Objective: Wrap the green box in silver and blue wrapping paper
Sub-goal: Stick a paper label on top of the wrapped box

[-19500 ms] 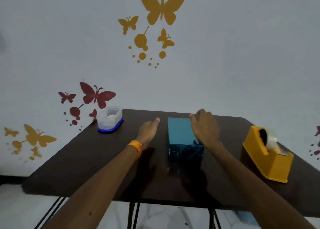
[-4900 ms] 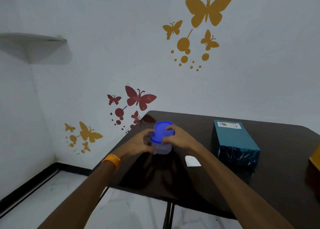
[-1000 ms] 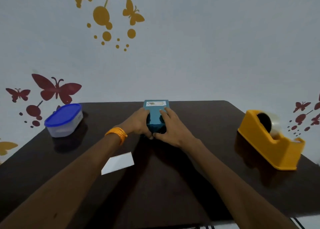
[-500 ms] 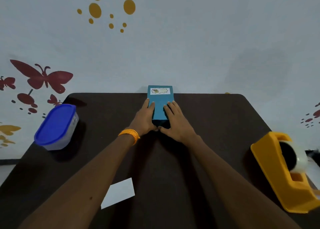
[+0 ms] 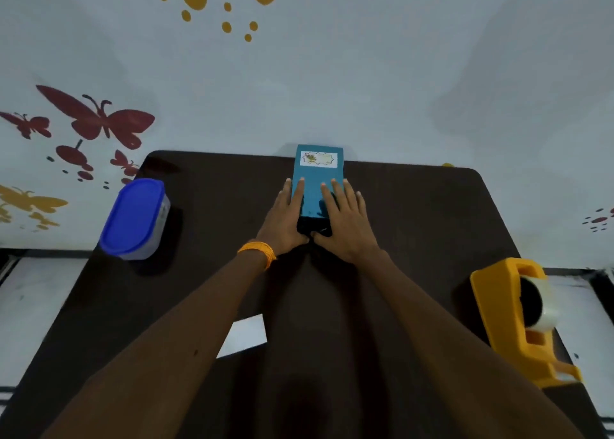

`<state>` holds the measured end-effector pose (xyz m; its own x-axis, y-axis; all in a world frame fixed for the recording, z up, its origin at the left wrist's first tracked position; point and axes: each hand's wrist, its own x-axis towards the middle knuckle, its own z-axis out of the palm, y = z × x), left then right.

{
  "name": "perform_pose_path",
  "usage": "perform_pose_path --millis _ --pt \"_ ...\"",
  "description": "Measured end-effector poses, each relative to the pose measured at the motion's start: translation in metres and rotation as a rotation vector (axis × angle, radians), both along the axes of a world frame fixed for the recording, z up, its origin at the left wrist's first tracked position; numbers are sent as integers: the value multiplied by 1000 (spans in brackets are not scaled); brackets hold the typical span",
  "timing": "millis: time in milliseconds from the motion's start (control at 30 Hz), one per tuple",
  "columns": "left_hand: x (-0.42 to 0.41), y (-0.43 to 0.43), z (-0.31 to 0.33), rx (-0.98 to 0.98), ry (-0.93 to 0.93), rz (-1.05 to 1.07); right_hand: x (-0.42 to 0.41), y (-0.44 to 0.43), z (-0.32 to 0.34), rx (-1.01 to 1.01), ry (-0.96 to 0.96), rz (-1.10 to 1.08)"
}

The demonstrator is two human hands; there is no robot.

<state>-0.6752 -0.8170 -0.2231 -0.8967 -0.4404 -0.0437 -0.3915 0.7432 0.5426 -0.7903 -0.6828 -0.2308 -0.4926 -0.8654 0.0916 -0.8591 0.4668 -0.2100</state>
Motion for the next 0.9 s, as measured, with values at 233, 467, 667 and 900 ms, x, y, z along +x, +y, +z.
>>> perform_pose_path --millis 233,467,667,900 --pt "123 42 10 62 -11 219 105 32 7 -147 -175 87" --pt "218 72 -17 126 -119 308 208 45 -24 -43 -462 168" --pt "243 77 -36 77 -84 271 233 43 -39 0 -233 162" --pt "225 81 -29 98 -29 343 239 35 -24 10 -195 75"
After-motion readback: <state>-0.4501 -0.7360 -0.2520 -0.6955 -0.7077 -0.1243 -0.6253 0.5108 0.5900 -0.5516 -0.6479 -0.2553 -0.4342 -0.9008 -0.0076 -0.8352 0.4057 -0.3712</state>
